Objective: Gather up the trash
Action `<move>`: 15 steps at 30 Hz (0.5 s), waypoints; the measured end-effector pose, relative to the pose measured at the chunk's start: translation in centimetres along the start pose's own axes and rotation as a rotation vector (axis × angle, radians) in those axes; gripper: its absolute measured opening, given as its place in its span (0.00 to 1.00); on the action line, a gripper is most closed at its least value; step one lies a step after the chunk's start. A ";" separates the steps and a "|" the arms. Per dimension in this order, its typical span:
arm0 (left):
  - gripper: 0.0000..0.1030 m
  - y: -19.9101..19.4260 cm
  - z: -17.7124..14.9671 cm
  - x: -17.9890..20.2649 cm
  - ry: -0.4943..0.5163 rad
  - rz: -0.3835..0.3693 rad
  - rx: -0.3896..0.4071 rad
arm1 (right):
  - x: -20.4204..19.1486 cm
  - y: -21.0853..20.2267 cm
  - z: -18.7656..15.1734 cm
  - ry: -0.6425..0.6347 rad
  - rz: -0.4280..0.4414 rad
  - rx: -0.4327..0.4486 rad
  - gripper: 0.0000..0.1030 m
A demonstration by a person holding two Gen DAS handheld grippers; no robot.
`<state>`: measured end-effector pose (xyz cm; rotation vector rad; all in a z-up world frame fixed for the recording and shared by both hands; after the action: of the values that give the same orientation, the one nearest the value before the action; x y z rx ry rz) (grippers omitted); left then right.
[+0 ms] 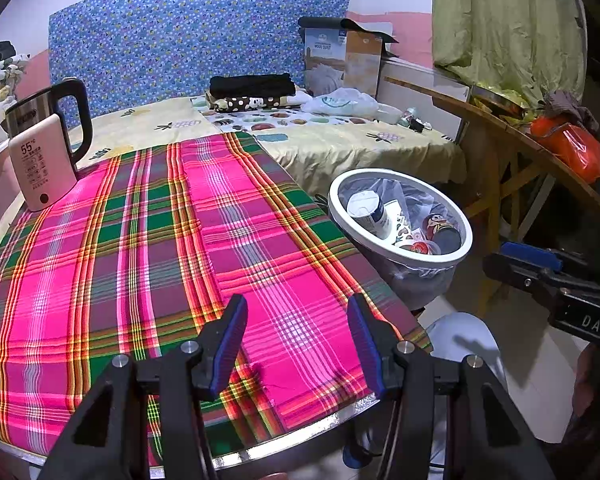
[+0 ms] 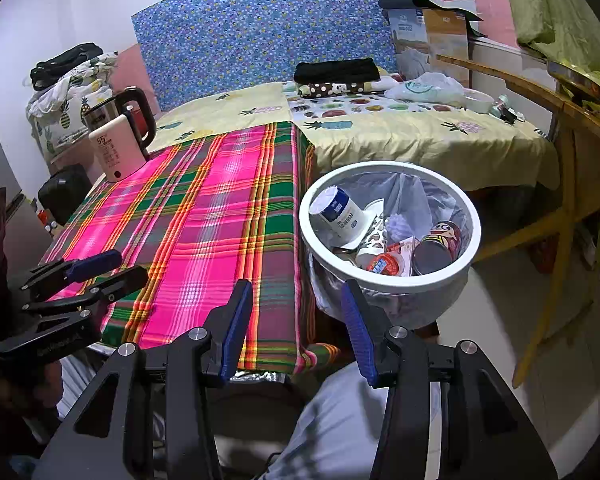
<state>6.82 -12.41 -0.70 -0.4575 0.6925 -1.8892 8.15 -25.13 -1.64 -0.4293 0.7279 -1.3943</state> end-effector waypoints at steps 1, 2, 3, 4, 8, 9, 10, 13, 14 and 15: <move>0.52 0.0 0.0 0.0 0.001 0.001 0.000 | 0.0 0.0 0.0 0.000 0.000 0.000 0.46; 0.52 0.0 0.0 0.0 0.003 0.004 -0.001 | 0.0 0.0 0.0 0.000 -0.001 0.000 0.46; 0.52 0.0 0.0 0.0 0.005 0.010 -0.003 | 0.0 0.0 0.0 0.001 -0.001 0.000 0.46; 0.52 0.0 -0.1 0.0 0.006 0.012 -0.004 | 0.0 0.0 -0.1 0.001 -0.001 -0.001 0.46; 0.52 0.1 -0.2 0.1 0.009 0.014 -0.007 | 0.0 0.0 -0.1 0.001 0.000 -0.001 0.46; 0.52 0.1 -0.2 0.1 0.010 0.016 -0.008 | 0.0 0.0 0.0 0.000 0.000 -0.001 0.46; 0.52 0.2 -0.2 0.1 0.010 0.016 -0.009 | 0.0 0.0 -0.1 0.000 0.000 -0.001 0.46; 0.52 0.2 -0.2 0.1 0.008 0.017 -0.009 | 0.0 0.0 -0.1 0.001 0.000 -0.001 0.46; 0.52 0.2 -0.3 0.1 0.007 0.019 -0.010 | 0.0 0.0 0.0 0.001 -0.001 -0.001 0.46; 0.52 0.3 -0.3 0.0 0.007 0.020 -0.011 | 0.0 0.0 0.0 0.001 -0.001 -0.002 0.46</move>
<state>6.82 -12.46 -1.08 -0.4490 0.7099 -1.8697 8.16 -25.13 -1.69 -0.4300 0.7300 -1.3948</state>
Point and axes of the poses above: each gripper's, at about its wrist camera, not at the fingertips, and y roughly the way its jaws point, x to its right, z to its top, the point moved 3 cm from there along y, roughly the way its jaws point, and after that the axes turned 7 degrees about y, right-handed, at the moved point
